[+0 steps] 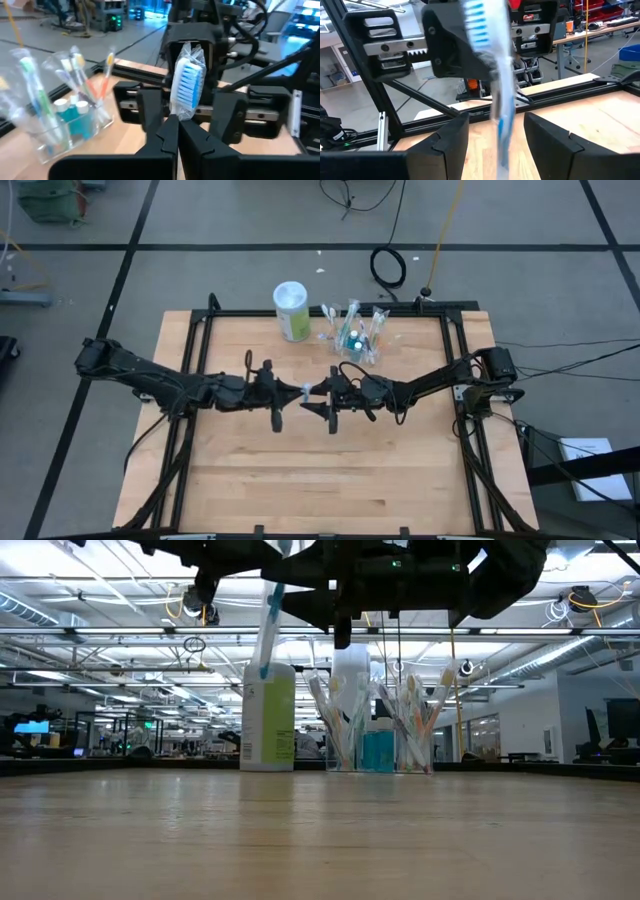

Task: Pick & Place toothbrushing station
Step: Put the blue toothbrush into the transparent organizer

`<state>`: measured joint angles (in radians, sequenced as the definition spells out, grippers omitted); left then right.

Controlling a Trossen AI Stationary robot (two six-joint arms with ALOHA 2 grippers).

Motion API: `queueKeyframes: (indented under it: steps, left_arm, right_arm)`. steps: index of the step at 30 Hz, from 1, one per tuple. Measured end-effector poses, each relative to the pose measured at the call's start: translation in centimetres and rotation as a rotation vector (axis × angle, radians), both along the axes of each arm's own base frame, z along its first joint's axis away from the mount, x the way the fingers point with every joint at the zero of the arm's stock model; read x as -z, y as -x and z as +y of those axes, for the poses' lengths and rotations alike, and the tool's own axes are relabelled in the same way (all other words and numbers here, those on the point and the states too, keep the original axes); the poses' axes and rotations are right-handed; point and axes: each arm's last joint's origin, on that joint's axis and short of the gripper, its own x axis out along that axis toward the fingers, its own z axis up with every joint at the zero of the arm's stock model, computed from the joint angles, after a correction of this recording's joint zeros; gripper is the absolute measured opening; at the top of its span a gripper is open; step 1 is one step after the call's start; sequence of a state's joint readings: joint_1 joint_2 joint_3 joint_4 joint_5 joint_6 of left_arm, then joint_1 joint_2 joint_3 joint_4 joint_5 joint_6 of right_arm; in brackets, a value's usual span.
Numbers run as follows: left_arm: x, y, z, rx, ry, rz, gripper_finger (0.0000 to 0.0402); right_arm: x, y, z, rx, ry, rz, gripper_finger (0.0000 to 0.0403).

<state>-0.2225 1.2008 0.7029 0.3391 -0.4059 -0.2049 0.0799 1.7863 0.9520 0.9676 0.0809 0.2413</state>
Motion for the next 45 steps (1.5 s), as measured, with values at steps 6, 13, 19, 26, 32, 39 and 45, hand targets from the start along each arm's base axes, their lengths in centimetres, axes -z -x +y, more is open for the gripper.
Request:
queueKeyframes:
  steps: [6,13,19,26,32,39,45]
  left_arm:
    - [-0.1,-0.1,-0.1,0.028,-0.029,-0.008,0.0015]
    - [-0.2,0.0,0.0,0.030,-0.071,-0.001,0.0003]
    - [-0.2,0.0,0.0,0.030,-0.071,-0.001,0.0025]
    - [0.1,0.0,0.0,0.033,-0.141,0.041,0.0033]
    - [0.3,0.0,0.0,0.041,-0.193,0.063,0.0041]
    - [0.8,0.2,0.5,-0.033,-0.280,0.146,0.0118]
    - [1.6,0.4,1.2,-0.075,-0.296,0.235,0.0185]
  right_arm:
    - [0.1,0.0,0.0,0.001,0.004,0.014,0.0148]
    - [0.2,0.0,0.0,0.002,0.021,0.017,0.0067]
    - [0.2,0.0,0.0,0.002,0.027,0.016,0.0016]
    - [0.2,0.0,-0.1,0.003,0.027,0.021,0.0029]
    - [0.3,-0.1,-0.8,0.021,0.022,0.036,0.0017]
    - [0.3,0.4,-2.7,0.068,0.007,0.141,0.0025]
    - [-2.7,3.3,-4.8,0.171,0.035,0.300,0.0017]
